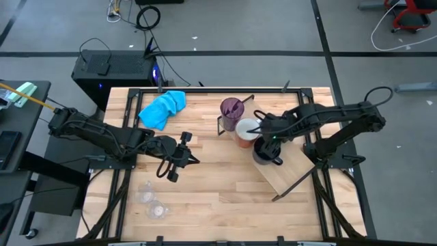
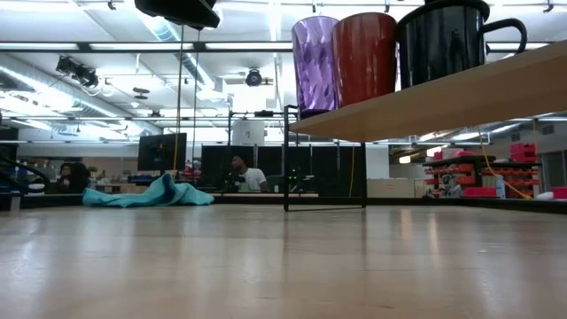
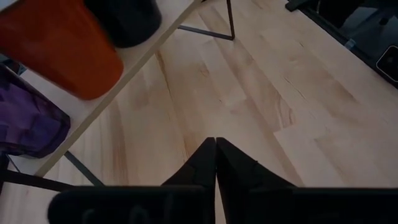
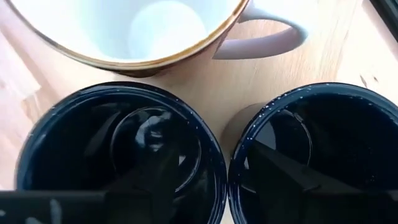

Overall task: Stack small to large cups/mugs on shelf
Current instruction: Adjust the black mugs on the shelf

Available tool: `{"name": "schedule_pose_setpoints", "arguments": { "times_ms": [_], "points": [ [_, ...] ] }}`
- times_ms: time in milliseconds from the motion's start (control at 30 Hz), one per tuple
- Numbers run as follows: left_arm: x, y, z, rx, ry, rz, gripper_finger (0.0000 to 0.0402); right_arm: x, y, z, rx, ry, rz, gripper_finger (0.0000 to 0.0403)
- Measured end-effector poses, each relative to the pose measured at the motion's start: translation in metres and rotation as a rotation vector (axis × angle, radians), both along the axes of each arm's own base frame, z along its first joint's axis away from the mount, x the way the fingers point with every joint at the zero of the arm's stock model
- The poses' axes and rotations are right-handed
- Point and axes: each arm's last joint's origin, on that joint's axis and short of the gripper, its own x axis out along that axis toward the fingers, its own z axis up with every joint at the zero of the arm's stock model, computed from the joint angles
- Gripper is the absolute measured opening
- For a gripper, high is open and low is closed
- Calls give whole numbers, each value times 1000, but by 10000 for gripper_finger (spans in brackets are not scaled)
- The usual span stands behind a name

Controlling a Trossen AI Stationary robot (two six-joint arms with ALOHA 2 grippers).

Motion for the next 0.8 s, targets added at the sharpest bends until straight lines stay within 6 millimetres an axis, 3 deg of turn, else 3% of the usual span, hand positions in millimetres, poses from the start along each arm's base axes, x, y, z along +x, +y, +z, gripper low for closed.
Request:
{"name": "schedule_pose_setpoints", "arguments": {
  "times_ms": [600,800],
  "points": [
    [2,0,4,-11,-42,2,21,-11,0,19,43,-53,-5,193],
    [2,0,4,49,-54,-35,21,-18,15,25,71,-102,34,193]
  ]
}}
